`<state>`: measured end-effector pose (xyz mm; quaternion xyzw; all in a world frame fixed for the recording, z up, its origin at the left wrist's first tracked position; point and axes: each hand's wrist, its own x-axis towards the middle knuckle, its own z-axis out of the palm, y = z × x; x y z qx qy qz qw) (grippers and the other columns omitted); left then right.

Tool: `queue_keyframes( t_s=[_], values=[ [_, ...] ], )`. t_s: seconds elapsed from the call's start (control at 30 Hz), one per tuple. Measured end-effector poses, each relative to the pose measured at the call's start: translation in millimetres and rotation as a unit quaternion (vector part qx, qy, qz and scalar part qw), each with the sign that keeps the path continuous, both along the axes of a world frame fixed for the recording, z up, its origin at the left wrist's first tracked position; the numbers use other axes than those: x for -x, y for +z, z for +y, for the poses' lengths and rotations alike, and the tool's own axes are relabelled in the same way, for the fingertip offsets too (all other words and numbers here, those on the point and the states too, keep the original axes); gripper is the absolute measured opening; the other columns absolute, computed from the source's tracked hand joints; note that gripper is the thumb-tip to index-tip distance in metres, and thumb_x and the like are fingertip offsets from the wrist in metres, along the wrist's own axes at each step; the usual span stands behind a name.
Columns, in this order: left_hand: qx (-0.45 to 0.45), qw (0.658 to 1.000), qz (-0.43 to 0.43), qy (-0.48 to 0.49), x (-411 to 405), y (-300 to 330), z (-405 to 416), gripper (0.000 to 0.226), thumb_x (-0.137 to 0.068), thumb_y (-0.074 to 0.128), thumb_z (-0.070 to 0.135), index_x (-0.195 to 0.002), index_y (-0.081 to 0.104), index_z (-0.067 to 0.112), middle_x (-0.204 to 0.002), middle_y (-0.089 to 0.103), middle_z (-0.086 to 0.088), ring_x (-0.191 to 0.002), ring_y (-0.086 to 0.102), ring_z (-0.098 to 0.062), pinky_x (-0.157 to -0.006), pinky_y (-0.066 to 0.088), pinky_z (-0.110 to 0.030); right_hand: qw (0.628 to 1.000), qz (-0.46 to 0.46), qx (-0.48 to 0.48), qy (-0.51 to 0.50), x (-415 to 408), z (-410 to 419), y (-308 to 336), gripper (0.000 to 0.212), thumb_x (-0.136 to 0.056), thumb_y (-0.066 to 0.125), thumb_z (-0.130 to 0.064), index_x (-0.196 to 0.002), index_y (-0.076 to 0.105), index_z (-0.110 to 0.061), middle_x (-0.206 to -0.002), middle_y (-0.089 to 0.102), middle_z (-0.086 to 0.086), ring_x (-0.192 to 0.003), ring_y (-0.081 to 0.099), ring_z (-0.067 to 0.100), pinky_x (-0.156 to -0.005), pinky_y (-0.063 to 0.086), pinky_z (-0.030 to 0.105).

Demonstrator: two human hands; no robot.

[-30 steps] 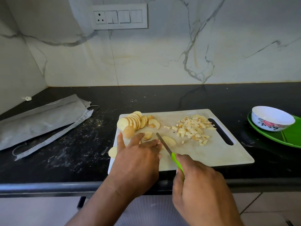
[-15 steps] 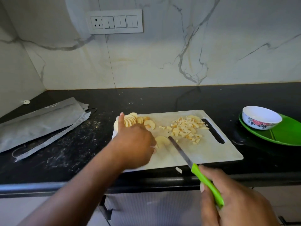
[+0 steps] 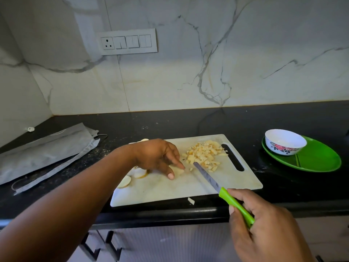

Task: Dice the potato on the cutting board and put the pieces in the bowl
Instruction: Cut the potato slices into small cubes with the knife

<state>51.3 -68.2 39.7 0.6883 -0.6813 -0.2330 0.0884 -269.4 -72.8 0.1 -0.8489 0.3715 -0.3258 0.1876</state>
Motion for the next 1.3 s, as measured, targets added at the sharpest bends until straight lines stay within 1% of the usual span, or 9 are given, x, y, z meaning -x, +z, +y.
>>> queue_keyframes(
  t_s=[0.2,0.3,0.43,0.57,0.77,0.87,0.97,1.13,1.3],
  values=[
    [0.067,0.996,0.031,0.054,14.4,-15.4,3.2,0.029,-0.081,0.085,0.039,-0.109,0.082,0.031,-0.093,0.076,0.021,-0.088,0.068,-0.001,-0.084,0.055,-0.024,0.998,0.047,-0.017,0.025,-9.0,-6.3,3.5,0.026,-0.082,0.064,-0.036,-0.108,0.065,-0.042,-0.059,0.054,-0.021,-0.054,0.049,-0.002,-0.052,0.032,0.004],
    [0.103,0.991,-0.011,0.09,30.1,-20.1,12.5,0.027,-0.086,0.081,0.042,-0.11,0.08,0.031,-0.095,0.077,0.02,-0.086,0.07,-0.002,-0.086,0.059,-0.026,0.998,0.055,-0.013,0.037,-15.7,-9.3,4.8,0.027,-0.086,0.061,-0.036,-0.112,0.063,-0.043,-0.068,0.058,-0.02,-0.063,0.052,0.001,-0.053,0.033,0.004],
    [0.139,0.976,-0.044,0.16,44.1,-27.2,17.9,0.027,-0.087,0.079,0.049,-0.11,0.079,0.033,-0.08,0.069,0.017,-0.069,0.061,-0.002,-0.067,0.052,-0.021,0.996,0.067,-0.026,0.043,-26.2,-10.2,6.1,0.027,-0.089,0.059,-0.036,-0.115,0.061,-0.041,-0.081,0.063,-0.018,-0.075,0.056,0.004,-0.061,0.04,0.006],
    [0.193,0.975,-0.045,0.105,32.7,-21.0,25.6,0.029,-0.094,0.067,0.054,-0.113,0.079,0.035,-0.101,0.076,0.018,-0.087,0.066,0.001,-0.078,0.056,-0.024,0.997,0.068,-0.025,0.04,-31.0,-7.5,7.0,0.026,-0.087,0.06,-0.035,-0.113,0.063,-0.04,-0.082,0.065,-0.018,-0.079,0.06,0.006,-0.069,0.049,0.017],
    [0.113,0.984,-0.135,-0.007,1.7,-4.8,48.0,0.067,-0.075,0.077,0.072,-0.135,0.067,0.042,-0.141,0.058,0.024,-0.135,0.038,0.003,-0.115,0.027,-0.02,0.997,0.071,0.005,0.025,-32.0,-8.3,8.4,0.031,-0.091,0.053,-0.037,-0.122,0.057,-0.039,-0.085,0.064,-0.014,-0.085,0.063,0.011,-0.068,0.043,0.017],
    [0.132,0.988,-0.081,0.015,-2.4,-14.9,50.1,0.061,-0.076,0.08,0.062,-0.131,0.071,0.038,-0.136,0.064,0.022,-0.133,0.042,0.005,-0.111,0.023,-0.008,0.996,0.083,0.023,0.026,-36.2,-3.5,4.3,0.031,-0.091,0.052,-0.037,-0.123,0.056,-0.04,-0.089,0.066,-0.015,-0.085,0.064,0.011,-0.065,0.039,0.017],
    [0.182,0.981,-0.055,0.026,3.1,-23.4,48.5,0.053,-0.078,0.076,0.06,-0.122,0.077,0.03,-0.125,0.072,0.017,-0.122,0.052,0.005,-0.099,0.025,0.003,0.994,0.105,0.018,0.016,-40.1,2.9,-8.3,0.032,-0.079,0.07,-0.029,-0.11,0.066,-0.036,-0.074,0.067,-0.015,-0.066,0.064,0.009,-0.054,0.037,0.017],
    [0.215,0.974,-0.05,0.052,8.3,-33.0,43.0,0.055,-0.077,0.072,0.069,-0.118,0.079,0.033,-0.117,0.074,0.021,-0.113,0.062,0.006,-0.106,0.039,-0.014,0.996,0.077,0.037,0.015,-44.6,8.9,-19.7,0.04,-0.068,0.079,-0.024,-0.106,0.068,-0.033,-0.068,0.066,-0.016,-0.056,0.063,0.009,-0.049,0.038,0.016],
    [0.233,0.969,-0.06,0.062,8.6,-36.3,41.8,0.059,-0.079,0.077,0.064,-0.128,0.074,0.031,-0.127,0.072,0.017,-0.122,0.059,0.002,-0.107,0.033,-0.008,0.995,0.081,0.049,-0.034,-43.7,1.1,-10.6,0.038,-0.068,0.08,-0.023,-0.102,0.068,-0.035,-0.067,0.067,-0.015,-0.059,0.066,0.014,-0.049,0.04,0.02]
  ],
)
